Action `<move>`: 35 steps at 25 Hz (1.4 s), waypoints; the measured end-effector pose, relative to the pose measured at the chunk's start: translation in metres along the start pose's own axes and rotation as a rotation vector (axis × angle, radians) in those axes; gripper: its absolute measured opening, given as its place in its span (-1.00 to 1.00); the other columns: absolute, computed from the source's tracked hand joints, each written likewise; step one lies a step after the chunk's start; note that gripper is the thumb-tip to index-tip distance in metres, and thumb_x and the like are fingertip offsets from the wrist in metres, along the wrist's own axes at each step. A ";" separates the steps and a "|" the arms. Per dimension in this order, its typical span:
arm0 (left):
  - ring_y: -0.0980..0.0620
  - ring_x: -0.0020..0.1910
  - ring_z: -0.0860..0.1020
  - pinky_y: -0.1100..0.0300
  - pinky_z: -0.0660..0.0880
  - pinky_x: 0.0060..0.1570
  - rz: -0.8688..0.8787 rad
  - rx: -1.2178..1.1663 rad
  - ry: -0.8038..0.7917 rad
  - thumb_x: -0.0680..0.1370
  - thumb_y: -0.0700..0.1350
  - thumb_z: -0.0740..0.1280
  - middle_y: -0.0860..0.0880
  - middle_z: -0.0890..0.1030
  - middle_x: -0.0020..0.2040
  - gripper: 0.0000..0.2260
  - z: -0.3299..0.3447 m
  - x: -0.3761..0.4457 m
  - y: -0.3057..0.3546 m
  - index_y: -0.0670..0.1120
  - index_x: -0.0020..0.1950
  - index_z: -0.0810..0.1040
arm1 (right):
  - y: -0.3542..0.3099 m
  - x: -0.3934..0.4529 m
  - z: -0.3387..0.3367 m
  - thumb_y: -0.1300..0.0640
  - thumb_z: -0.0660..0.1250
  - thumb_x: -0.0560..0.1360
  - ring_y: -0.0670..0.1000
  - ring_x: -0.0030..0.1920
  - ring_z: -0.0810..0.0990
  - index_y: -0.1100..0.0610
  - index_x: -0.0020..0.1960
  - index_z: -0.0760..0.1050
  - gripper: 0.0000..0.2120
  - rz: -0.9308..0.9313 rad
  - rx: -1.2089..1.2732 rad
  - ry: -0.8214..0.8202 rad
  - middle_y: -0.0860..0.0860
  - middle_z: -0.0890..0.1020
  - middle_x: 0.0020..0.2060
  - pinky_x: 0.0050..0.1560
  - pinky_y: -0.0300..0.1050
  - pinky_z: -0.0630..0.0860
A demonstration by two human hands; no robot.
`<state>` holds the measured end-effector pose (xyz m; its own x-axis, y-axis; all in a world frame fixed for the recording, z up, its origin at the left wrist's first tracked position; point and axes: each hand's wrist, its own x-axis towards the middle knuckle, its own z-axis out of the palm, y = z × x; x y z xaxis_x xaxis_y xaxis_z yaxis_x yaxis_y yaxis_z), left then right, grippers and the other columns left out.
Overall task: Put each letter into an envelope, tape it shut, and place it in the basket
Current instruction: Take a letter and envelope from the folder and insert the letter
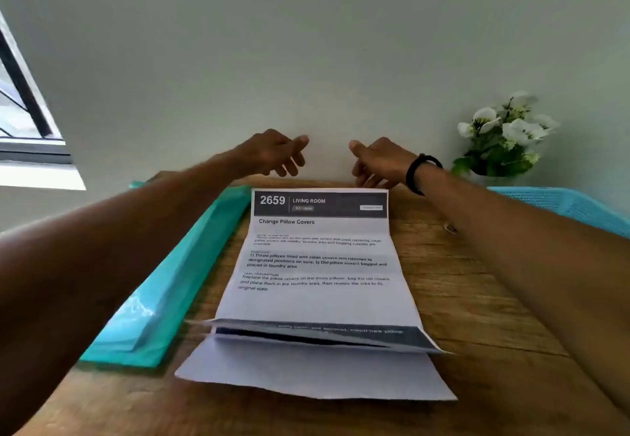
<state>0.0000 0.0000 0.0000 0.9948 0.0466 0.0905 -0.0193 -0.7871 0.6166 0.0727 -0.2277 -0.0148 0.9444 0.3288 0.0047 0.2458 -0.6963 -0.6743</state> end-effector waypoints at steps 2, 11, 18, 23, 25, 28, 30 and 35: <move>-0.08 0.08 0.65 0.02 0.55 0.11 -0.019 0.043 0.027 0.71 0.25 0.06 -0.09 0.72 0.10 -0.44 0.002 -0.017 -0.002 -0.13 0.22 0.67 | 0.005 -0.016 0.002 -0.22 0.11 0.68 0.08 -0.08 0.73 0.25 0.08 0.67 -0.41 -0.052 0.049 0.134 0.12 0.77 -0.05 -0.04 -0.04 0.62; -0.18 0.12 0.62 -0.04 0.55 0.11 0.146 0.086 0.580 0.68 0.11 0.26 -0.18 0.71 0.16 -0.66 0.046 -0.118 -0.018 -0.09 0.20 0.68 | 0.032 -0.129 0.029 -0.17 0.27 0.65 0.08 0.24 0.60 0.14 0.27 0.60 -0.58 -0.278 0.203 0.584 0.09 0.67 0.24 0.25 0.07 0.56; -0.05 0.17 0.57 0.07 0.52 0.12 0.117 -0.002 0.505 0.62 0.05 0.38 -0.07 0.62 0.22 -0.62 0.050 -0.136 -0.044 0.07 0.43 0.47 | 0.055 -0.143 0.039 0.03 0.58 0.48 0.01 0.10 0.63 0.13 0.34 0.55 -0.50 -0.242 0.276 0.528 0.10 0.70 0.19 0.13 -0.10 0.59; -0.09 0.19 0.55 0.07 0.48 0.19 0.166 -0.063 0.477 0.62 -0.01 0.39 -0.01 0.59 0.10 -0.61 0.060 -0.148 -0.054 -0.01 0.43 0.47 | 0.060 -0.141 0.038 0.00 0.57 0.48 0.01 0.12 0.61 0.07 0.40 0.50 -0.45 -0.175 0.239 0.445 0.08 0.66 0.25 0.08 -0.15 0.54; -0.16 0.20 0.57 -0.02 0.51 0.21 0.141 -0.043 0.426 0.62 0.01 0.36 -0.10 0.64 0.15 -0.65 0.060 -0.149 -0.051 -0.02 0.39 0.49 | 0.056 -0.144 0.039 0.01 0.58 0.46 0.04 0.14 0.62 0.04 0.41 0.48 -0.43 -0.167 0.183 0.386 0.07 0.65 0.25 0.11 -0.08 0.56; -0.19 0.25 0.55 -0.09 0.50 0.23 0.130 0.053 0.402 0.63 0.05 0.34 -0.11 0.65 0.23 -0.68 0.066 -0.150 -0.052 -0.01 0.34 0.51 | 0.057 -0.146 0.040 0.15 0.60 0.45 0.09 0.16 0.65 0.08 0.41 0.48 -0.41 -0.153 0.225 0.379 0.11 0.67 0.25 0.18 0.02 0.60; -0.19 0.25 0.55 -0.08 0.49 0.23 0.146 0.062 0.413 0.63 0.06 0.34 -0.10 0.66 0.23 -0.69 0.067 -0.152 -0.051 -0.01 0.34 0.52 | 0.057 -0.147 0.038 0.28 0.58 0.45 0.08 0.14 0.65 0.15 0.41 0.49 -0.42 -0.161 0.260 0.397 0.15 0.68 0.23 0.16 -0.08 0.55; -0.10 0.09 0.64 -0.04 0.56 0.14 0.151 -0.027 0.407 0.59 0.05 0.41 -0.01 0.71 0.07 -0.66 0.062 -0.152 -0.047 0.05 0.35 0.51 | 0.061 -0.148 0.036 0.37 0.47 0.53 0.10 0.16 0.66 0.23 0.38 0.53 -0.57 -0.149 0.397 0.476 0.18 0.69 0.22 0.21 -0.04 0.58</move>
<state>-0.1437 -0.0082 -0.0913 0.8604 0.1745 0.4789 -0.1698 -0.7878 0.5921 -0.0595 -0.2958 -0.0832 0.9223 0.0209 0.3859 0.3689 -0.3453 -0.8630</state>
